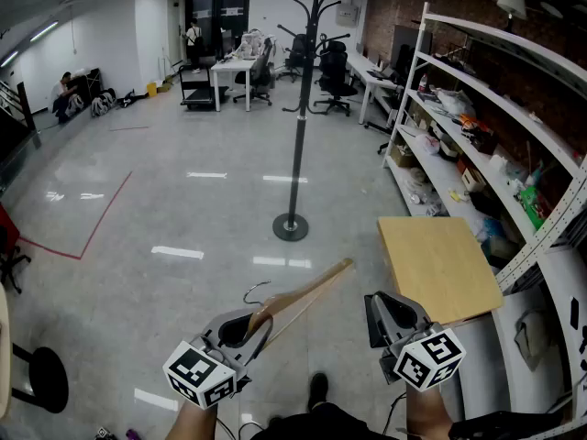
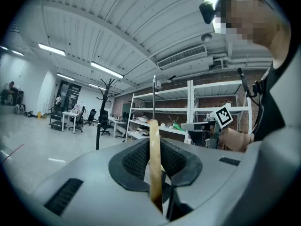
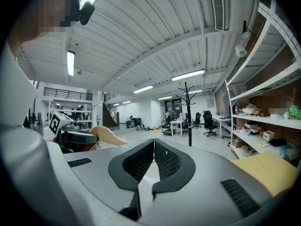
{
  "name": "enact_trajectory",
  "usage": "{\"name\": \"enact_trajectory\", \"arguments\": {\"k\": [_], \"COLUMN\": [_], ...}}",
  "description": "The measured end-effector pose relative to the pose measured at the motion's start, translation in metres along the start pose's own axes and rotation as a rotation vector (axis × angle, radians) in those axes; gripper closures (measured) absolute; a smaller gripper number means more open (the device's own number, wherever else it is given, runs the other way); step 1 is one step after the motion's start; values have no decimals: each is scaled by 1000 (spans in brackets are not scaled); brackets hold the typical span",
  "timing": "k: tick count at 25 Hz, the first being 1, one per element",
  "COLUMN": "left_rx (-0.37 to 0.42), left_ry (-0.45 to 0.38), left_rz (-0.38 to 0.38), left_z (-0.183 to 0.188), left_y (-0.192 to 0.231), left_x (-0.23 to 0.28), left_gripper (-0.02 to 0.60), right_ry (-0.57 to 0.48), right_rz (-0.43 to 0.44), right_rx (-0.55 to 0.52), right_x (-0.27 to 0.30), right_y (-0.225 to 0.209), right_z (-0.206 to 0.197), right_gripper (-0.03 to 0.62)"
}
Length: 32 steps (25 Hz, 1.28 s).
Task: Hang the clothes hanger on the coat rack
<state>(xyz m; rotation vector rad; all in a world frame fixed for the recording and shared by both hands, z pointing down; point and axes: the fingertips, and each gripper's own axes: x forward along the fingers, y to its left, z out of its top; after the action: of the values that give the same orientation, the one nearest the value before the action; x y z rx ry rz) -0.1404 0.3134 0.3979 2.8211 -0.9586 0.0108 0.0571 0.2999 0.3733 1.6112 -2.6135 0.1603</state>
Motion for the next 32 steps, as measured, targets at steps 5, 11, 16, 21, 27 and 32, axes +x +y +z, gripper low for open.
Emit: {"name": "enact_trajectory", "arguments": {"k": [5,11,16,21,27,32], "left_rx": [3,23,38,30,39,38], "left_ry": [10,2,2,-3,24,28], "left_rz": [2,25,43,60,36,-17], "left_z": [4,27,45,52,59,59], "left_y": [19,45,67,88,124,175], "left_x": [42,104,151,201,238,278], "left_gripper": [529,529,529,529,529,529], "right_ry": [-25,-62,-99,-133,-128,-101], "right_rz": [11,27,56,81,91,73], "right_rx": [4,11,-15,-12,1,-7], "right_x": [32,72,104,134,180,239], "right_y": [-33,-98,-144,-186,-209,-228], "right_z": [6,23,41,49,53,48], "right_gripper": [586,586,586,586,586,586]}}
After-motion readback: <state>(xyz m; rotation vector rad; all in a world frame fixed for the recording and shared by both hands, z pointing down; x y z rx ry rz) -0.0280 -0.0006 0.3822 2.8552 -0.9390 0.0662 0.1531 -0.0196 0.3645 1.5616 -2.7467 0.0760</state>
